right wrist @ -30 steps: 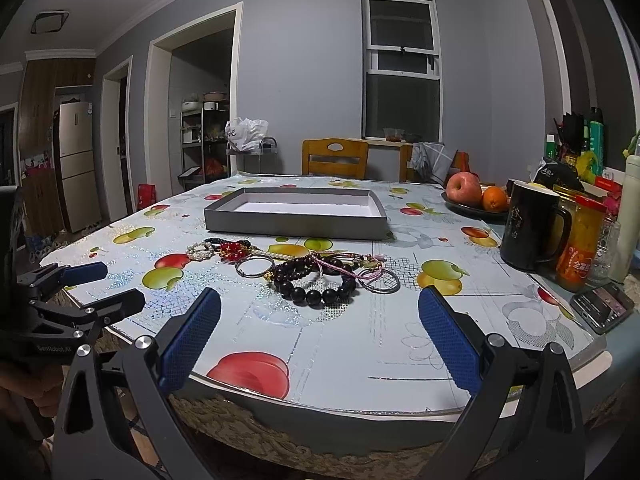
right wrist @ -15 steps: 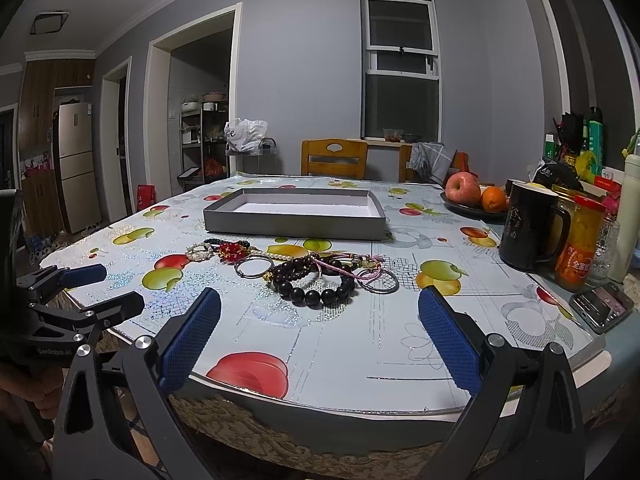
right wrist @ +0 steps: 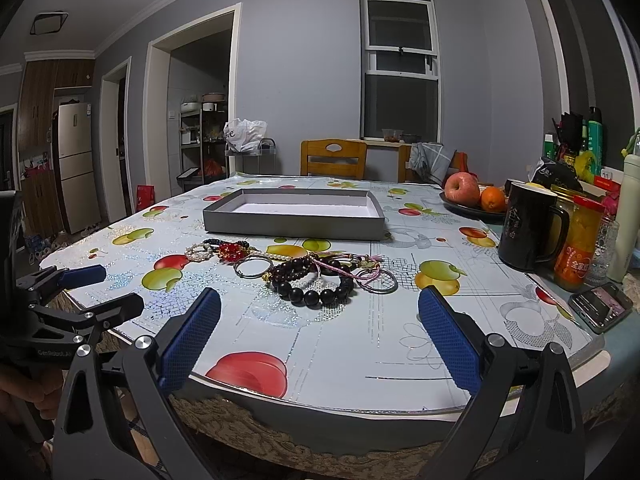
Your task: Organize jewelry
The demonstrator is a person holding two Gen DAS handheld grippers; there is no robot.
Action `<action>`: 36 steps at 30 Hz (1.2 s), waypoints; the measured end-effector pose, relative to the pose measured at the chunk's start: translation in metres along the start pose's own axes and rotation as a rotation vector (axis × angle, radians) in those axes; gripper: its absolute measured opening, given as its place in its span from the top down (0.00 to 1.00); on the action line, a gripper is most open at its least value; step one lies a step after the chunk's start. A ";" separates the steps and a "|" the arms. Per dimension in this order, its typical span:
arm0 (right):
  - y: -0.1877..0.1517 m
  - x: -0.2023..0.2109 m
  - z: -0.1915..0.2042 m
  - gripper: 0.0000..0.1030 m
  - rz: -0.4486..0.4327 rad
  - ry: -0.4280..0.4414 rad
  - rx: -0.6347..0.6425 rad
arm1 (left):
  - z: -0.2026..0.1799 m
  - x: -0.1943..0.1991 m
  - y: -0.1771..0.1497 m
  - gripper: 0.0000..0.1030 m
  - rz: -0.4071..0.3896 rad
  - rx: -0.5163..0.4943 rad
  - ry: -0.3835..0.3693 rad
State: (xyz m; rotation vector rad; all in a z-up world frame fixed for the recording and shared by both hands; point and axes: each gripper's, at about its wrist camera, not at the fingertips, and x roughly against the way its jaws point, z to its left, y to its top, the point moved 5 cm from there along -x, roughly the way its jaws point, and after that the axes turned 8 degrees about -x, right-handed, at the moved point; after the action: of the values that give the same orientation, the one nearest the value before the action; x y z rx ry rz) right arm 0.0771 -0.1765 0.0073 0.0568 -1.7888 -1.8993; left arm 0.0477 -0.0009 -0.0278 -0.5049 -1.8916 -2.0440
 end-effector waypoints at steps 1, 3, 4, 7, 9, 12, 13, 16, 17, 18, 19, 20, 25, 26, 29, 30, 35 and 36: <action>0.000 0.000 0.000 0.05 0.000 0.000 0.000 | 0.000 0.000 0.000 0.05 0.000 0.000 -0.002; 0.000 0.000 -0.001 0.05 0.000 0.000 0.001 | -0.001 0.000 0.000 0.05 0.000 -0.001 -0.001; 0.000 0.000 -0.001 0.05 0.000 -0.001 0.001 | -0.001 0.000 0.000 0.05 0.001 -0.002 -0.001; -0.001 0.000 0.000 0.05 0.001 0.000 0.002 | -0.001 0.000 0.000 0.05 -0.001 0.000 -0.001; -0.001 0.000 0.000 0.05 0.001 0.001 0.001 | -0.001 0.000 0.000 0.05 0.000 -0.001 -0.001; -0.001 0.000 0.000 0.05 0.001 0.001 0.002 | -0.001 0.000 0.000 0.05 -0.001 -0.002 -0.001; -0.001 0.000 -0.001 0.05 0.002 0.001 0.002 | -0.001 0.000 0.000 0.05 -0.001 -0.001 0.000; 0.000 -0.002 0.000 0.05 0.008 -0.001 0.009 | -0.001 0.000 0.000 0.05 -0.005 -0.004 0.001; 0.000 -0.003 0.000 0.05 0.010 -0.001 0.015 | -0.001 0.000 0.001 0.05 -0.008 -0.007 0.006; 0.001 -0.004 0.000 0.05 0.013 -0.004 0.021 | 0.000 0.000 0.001 0.05 -0.010 -0.013 0.013; 0.002 -0.005 0.000 0.05 0.015 -0.005 0.026 | 0.000 -0.002 0.002 0.05 -0.010 -0.017 0.018; 0.002 -0.006 0.001 0.05 0.017 -0.006 0.031 | 0.001 -0.003 0.002 0.05 -0.010 -0.018 0.021; 0.003 -0.015 -0.002 0.05 0.039 0.003 0.031 | 0.004 -0.014 0.010 0.05 0.007 -0.012 0.011; 0.004 -0.017 -0.002 0.05 0.045 0.006 0.029 | 0.004 -0.016 0.013 0.05 0.013 -0.017 0.005; 0.009 -0.022 -0.006 0.05 0.057 0.009 0.024 | 0.005 -0.021 0.025 0.05 0.016 -0.032 -0.008; 0.010 -0.024 -0.007 0.05 0.066 0.020 0.020 | 0.005 -0.023 0.028 0.05 0.019 -0.038 -0.011; 0.019 -0.036 -0.011 0.05 0.109 0.045 0.018 | 0.006 -0.040 0.040 0.05 0.066 -0.056 -0.048; 0.019 -0.039 -0.012 0.05 0.119 0.046 0.020 | 0.005 -0.043 0.041 0.07 0.080 -0.059 -0.061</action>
State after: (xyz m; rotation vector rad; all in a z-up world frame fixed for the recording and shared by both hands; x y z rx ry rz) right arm 0.1216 -0.1715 0.0117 0.0012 -1.7415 -1.7826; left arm 0.1050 -0.0001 -0.0112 -0.6540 -1.8185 -2.0602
